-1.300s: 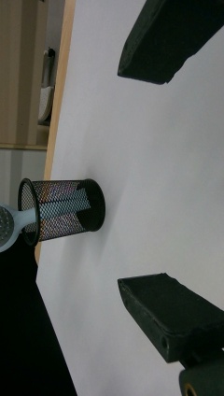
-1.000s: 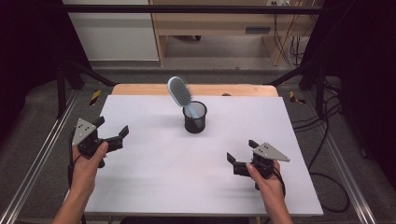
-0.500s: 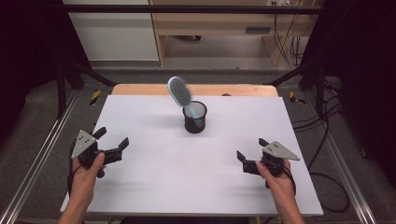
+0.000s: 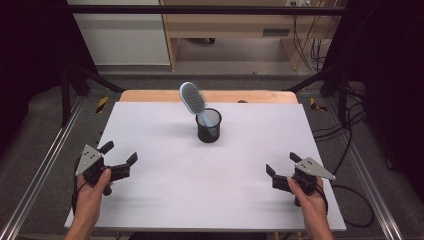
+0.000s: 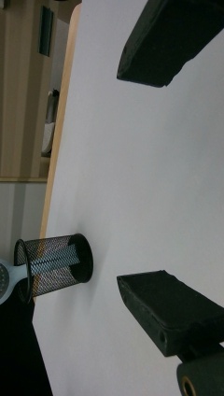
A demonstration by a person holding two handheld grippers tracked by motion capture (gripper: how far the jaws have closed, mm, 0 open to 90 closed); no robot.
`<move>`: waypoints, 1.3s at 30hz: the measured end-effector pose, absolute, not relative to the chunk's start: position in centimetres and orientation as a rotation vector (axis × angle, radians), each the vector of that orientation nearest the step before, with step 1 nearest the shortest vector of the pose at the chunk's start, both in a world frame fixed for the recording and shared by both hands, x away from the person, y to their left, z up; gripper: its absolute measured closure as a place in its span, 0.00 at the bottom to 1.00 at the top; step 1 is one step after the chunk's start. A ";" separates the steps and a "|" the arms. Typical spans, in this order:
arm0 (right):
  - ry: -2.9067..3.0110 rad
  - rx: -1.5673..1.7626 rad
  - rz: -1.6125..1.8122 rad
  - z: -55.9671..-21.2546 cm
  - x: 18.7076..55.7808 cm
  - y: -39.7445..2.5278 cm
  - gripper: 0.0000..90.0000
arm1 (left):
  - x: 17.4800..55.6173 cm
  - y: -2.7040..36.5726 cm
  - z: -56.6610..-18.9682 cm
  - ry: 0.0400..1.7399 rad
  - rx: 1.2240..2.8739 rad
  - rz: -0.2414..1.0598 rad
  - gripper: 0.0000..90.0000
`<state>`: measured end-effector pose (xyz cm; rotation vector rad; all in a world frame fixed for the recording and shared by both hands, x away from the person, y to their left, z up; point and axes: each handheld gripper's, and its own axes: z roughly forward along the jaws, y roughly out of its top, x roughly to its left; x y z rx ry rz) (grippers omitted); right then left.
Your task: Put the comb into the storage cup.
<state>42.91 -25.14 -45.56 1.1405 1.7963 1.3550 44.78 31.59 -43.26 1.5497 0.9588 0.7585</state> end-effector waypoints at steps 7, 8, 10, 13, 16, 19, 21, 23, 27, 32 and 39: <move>1.813 1.111 1.358 -45.9 42.6 -25.1 0.04 | 44.3 31.2 -43.2 0.942 1.528 0.725 0.02; 1.810 1.109 1.361 -45.9 42.6 -25.1 0.04 | 44.2 31.1 -43.2 0.939 1.527 0.723 0.02; 1.813 1.107 1.367 -45.9 42.5 -25.1 0.04 | 44.1 31.0 -43.2 0.937 1.521 0.720 0.02; 1.811 1.108 1.376 -46.0 42.4 -25.1 0.04 | 44.0 30.9 -43.3 0.938 1.511 0.716 0.02; 1.813 1.099 1.378 -46.1 42.4 -25.1 0.04 | 43.9 30.8 -43.5 0.940 1.497 0.708 0.02; 1.810 1.096 1.383 -46.1 42.3 -25.0 0.04 | 43.7 30.8 -43.6 0.937 1.494 0.709 0.02; 1.811 1.094 1.385 -46.0 42.3 -25.0 0.04 | 43.7 30.8 -43.6 0.938 1.490 0.711 0.02; 1.809 1.090 1.388 -46.0 42.3 -25.0 0.04 | 43.6 30.8 -43.7 0.940 1.487 0.712 0.02; 1.808 1.089 1.395 -46.0 42.2 -25.0 0.04 | 43.4 30.8 -43.8 0.940 1.485 0.713 0.02; 1.811 1.078 1.398 -46.0 42.2 -24.8 0.04 | 43.2 30.7 -44.0 0.936 1.484 0.713 0.02; 1.816 1.061 1.409 -46.0 42.1 -24.6 0.04 | 42.9 30.1 -44.1 0.921 1.502 0.727 0.02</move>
